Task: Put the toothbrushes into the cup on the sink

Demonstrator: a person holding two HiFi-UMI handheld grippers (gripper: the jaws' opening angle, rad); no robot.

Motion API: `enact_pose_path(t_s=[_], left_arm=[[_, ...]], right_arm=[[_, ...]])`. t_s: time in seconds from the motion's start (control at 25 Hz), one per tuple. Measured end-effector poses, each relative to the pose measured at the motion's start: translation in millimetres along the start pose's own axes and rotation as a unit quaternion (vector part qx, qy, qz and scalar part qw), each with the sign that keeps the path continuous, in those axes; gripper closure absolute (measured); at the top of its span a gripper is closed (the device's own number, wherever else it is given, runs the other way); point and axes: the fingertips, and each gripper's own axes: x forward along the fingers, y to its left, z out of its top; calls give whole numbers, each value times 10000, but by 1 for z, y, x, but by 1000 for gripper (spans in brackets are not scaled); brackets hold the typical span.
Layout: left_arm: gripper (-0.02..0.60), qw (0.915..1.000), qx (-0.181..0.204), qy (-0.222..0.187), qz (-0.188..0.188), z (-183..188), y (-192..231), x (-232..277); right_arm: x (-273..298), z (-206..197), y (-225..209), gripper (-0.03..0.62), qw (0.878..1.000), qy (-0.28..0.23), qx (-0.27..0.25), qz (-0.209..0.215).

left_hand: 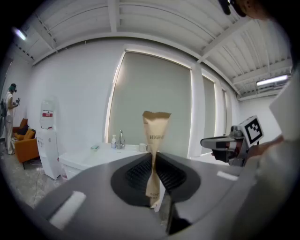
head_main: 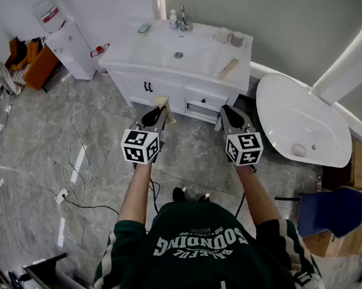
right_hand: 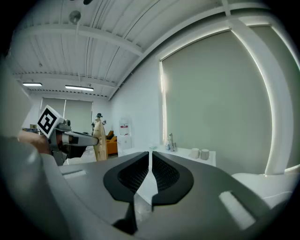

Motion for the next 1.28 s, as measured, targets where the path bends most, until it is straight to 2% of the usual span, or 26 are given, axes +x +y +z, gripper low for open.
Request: enact_pose_path(t_s=[0.88, 1.28], left_arm=[[503, 9998, 27, 8, -209, -5, 80, 2], [503, 9993, -22, 55, -363, -8, 104, 44]], right_arm=[[63, -11, 50, 588, 9997, 145, -44, -195], [91, -21, 22, 588, 9985, 245, -17, -491]])
